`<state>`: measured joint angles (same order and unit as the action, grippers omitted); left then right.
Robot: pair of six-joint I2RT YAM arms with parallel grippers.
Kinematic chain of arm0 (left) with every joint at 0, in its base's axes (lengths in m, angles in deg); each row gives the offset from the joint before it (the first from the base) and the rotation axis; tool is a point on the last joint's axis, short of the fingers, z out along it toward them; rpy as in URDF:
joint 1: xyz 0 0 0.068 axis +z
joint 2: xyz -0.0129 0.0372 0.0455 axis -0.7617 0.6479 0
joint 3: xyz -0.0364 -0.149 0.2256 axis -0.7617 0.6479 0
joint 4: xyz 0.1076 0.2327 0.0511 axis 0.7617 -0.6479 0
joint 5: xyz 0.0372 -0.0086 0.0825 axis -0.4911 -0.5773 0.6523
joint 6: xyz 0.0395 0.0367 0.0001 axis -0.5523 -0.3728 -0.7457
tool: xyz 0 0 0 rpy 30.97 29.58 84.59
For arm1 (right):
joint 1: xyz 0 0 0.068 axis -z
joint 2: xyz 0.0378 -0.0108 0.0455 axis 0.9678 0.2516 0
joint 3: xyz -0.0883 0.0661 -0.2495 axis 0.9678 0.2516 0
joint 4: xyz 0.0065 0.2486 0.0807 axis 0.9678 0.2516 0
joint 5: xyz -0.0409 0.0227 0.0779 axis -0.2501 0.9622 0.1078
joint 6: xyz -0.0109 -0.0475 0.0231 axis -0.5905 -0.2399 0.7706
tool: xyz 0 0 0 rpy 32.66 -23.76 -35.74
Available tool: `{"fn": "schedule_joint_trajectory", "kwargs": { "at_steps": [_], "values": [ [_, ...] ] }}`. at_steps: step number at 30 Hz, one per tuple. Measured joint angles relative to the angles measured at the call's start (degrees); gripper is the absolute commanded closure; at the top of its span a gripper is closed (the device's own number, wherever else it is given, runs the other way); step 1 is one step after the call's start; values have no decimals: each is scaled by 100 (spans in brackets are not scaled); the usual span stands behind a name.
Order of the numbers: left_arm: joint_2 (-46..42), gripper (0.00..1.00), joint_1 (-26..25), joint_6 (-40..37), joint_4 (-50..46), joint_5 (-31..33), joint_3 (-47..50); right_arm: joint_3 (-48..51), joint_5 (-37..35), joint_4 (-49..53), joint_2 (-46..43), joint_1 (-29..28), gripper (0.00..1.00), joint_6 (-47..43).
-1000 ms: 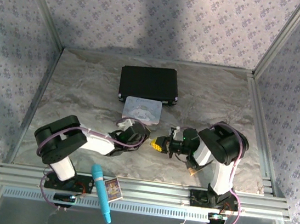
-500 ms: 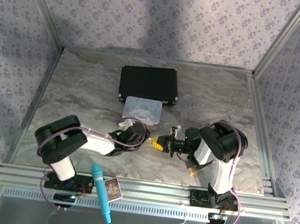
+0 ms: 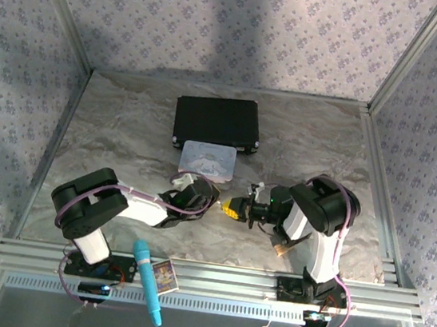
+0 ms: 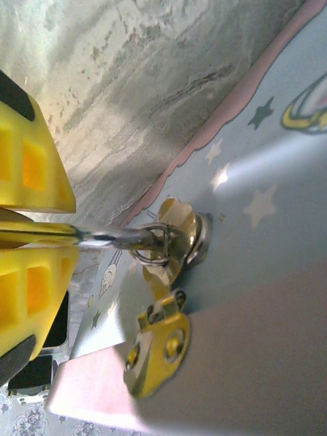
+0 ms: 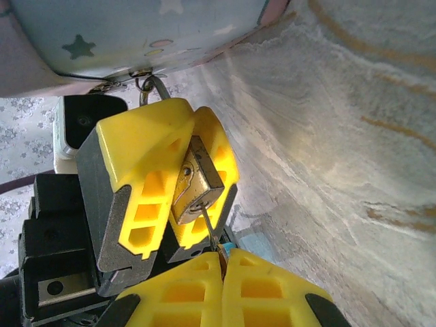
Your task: Unlock a padlock with a key
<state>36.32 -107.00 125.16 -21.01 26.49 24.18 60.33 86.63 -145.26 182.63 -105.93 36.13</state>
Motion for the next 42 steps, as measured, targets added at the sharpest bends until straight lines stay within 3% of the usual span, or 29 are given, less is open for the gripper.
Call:
{"fn": "schedule_joint_trajectory", "kwargs": {
  "at_steps": [42],
  "values": [
    [-11, 100, 37, 210, -527, 129, -227, 116, -566, -433, 157, -195, 100, -199]
  ]
}}
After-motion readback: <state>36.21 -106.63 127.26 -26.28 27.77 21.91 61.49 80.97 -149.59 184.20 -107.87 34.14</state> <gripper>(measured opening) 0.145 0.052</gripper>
